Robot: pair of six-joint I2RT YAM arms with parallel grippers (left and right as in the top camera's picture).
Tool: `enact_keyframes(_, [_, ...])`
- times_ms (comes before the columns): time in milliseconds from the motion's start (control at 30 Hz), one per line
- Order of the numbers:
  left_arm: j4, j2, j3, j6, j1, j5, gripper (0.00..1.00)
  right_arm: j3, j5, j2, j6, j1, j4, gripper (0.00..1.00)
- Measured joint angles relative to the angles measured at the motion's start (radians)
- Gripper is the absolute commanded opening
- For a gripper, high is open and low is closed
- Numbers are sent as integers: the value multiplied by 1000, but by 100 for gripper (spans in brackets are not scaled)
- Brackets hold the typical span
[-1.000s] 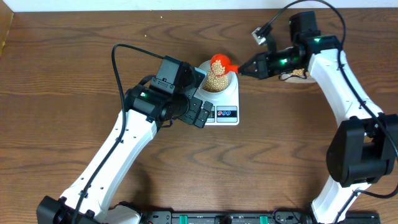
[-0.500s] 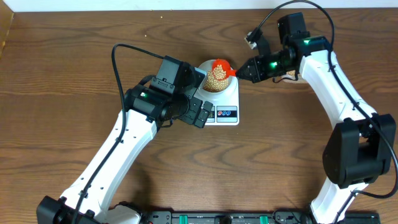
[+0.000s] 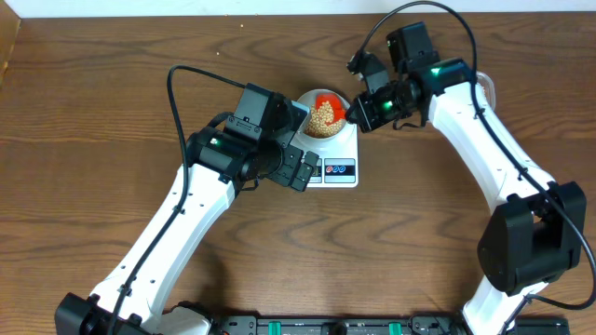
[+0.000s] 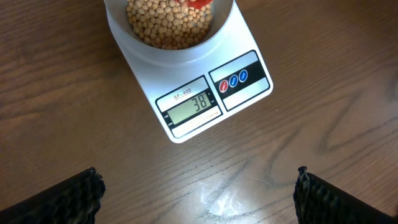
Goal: Scoop item into bowl and weigh 50g on scale
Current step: 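Tilt the scoop slowly with the right gripper, trickling soybeans into the bowl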
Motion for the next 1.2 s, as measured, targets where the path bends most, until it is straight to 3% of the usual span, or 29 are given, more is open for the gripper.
enact_keyframes(1200, [0,0,0,0,0,0,100,0,74,-24,-114,29,13,1])
